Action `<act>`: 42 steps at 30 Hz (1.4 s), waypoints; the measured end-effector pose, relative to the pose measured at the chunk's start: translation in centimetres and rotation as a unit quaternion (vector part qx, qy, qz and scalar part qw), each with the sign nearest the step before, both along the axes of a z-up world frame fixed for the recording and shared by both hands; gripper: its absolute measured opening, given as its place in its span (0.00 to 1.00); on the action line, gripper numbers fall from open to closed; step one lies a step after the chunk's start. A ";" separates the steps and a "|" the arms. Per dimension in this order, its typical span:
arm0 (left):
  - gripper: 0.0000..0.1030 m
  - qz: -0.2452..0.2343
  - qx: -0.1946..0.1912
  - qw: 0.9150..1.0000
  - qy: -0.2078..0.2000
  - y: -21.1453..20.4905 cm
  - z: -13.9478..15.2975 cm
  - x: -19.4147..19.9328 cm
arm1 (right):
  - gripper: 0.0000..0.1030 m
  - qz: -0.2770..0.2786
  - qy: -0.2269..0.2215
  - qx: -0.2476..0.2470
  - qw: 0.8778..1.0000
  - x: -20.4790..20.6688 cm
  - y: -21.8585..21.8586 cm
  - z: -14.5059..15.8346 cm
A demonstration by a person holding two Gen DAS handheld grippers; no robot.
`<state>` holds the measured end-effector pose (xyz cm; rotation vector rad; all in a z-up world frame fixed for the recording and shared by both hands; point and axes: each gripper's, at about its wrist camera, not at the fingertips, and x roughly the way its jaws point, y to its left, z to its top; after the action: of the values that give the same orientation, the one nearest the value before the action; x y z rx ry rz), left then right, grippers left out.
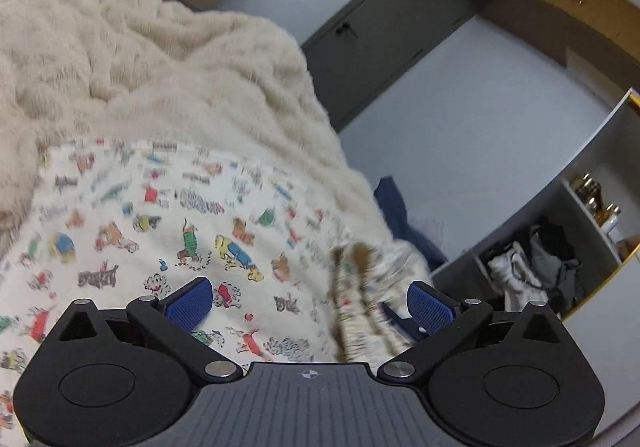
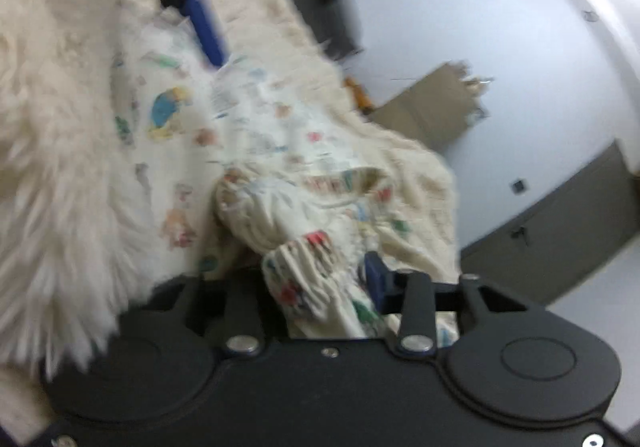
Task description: Fold clothes
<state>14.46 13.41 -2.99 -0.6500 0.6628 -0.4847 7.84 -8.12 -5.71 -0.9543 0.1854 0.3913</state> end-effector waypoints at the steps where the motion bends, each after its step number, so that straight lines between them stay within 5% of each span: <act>1: 1.00 -0.007 -0.002 1.000 -0.001 -0.4 0.3 0.1 | 0.61 0.000 -0.003 0.014 1.000 -0.2 -0.8 0.8; 4: 1.00 -0.028 -0.009 1.000 -0.004 -1.4 1.1 0.2 | 0.45 0.017 -0.005 0.029 0.999 -0.9 -2.4 1.6; 6: 1.00 -0.042 -0.014 0.999 -0.006 -2.2 1.6 0.3 | 0.22 0.028 0.001 0.052 0.998 -1.1 -3.2 2.0; 12: 1.00 -0.116 -0.048 0.991 0.042 -5.9 2.2 2.2 | 0.17 0.032 0.021 0.130 0.991 -1.2 -4.4 3.9; 17: 1.00 -0.117 -0.096 0.985 0.086 -8.3 1.2 3.9 | 0.17 0.034 0.015 0.157 0.987 -2.2 -5.4 5.0; 20: 0.97 -0.097 -0.076 0.989 0.082 -9.4 1.0 4.1 | 0.17 0.036 0.008 0.144 0.989 -2.5 -5.2 4.7; 21: 0.93 -0.088 -0.074 0.990 0.081 -9.6 0.8 4.3 | 0.18 0.036 0.006 0.139 0.990 -2.6 -5.1 4.6; 23: 0.67 -0.078 -0.069 0.991 0.087 -9.8 0.3 4.6 | 0.20 0.038 0.004 0.123 0.992 -2.8 -4.8 4.3; 25: 0.50 -0.073 -0.048 0.991 0.097 -10.3 -0.2 4.7 | 0.23 0.041 0.003 0.106 0.994 -3.0 -4.6 4.0; 33: 0.49 -0.075 -0.010 0.993 0.095 -10.7 -0.6 5.6 | 0.49 0.060 0.033 0.079 0.995 -4.1 -7.1 5.3; 37: 0.53 -0.078 -0.011 0.992 0.094 -10.5 -0.9 5.9 | 0.53 0.050 0.105 0.167 0.979 -1.8 -12.0 7.3; 42: 0.62 -0.075 -0.017 0.993 0.084 -10.1 -0.6 5.4 | 0.68 0.036 0.194 0.273 0.942 1.0 -18.2 9.8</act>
<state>19.91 3.30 -3.55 -0.6806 0.8691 -0.5851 8.87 -26.27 4.09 -0.3283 0.3779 0.6571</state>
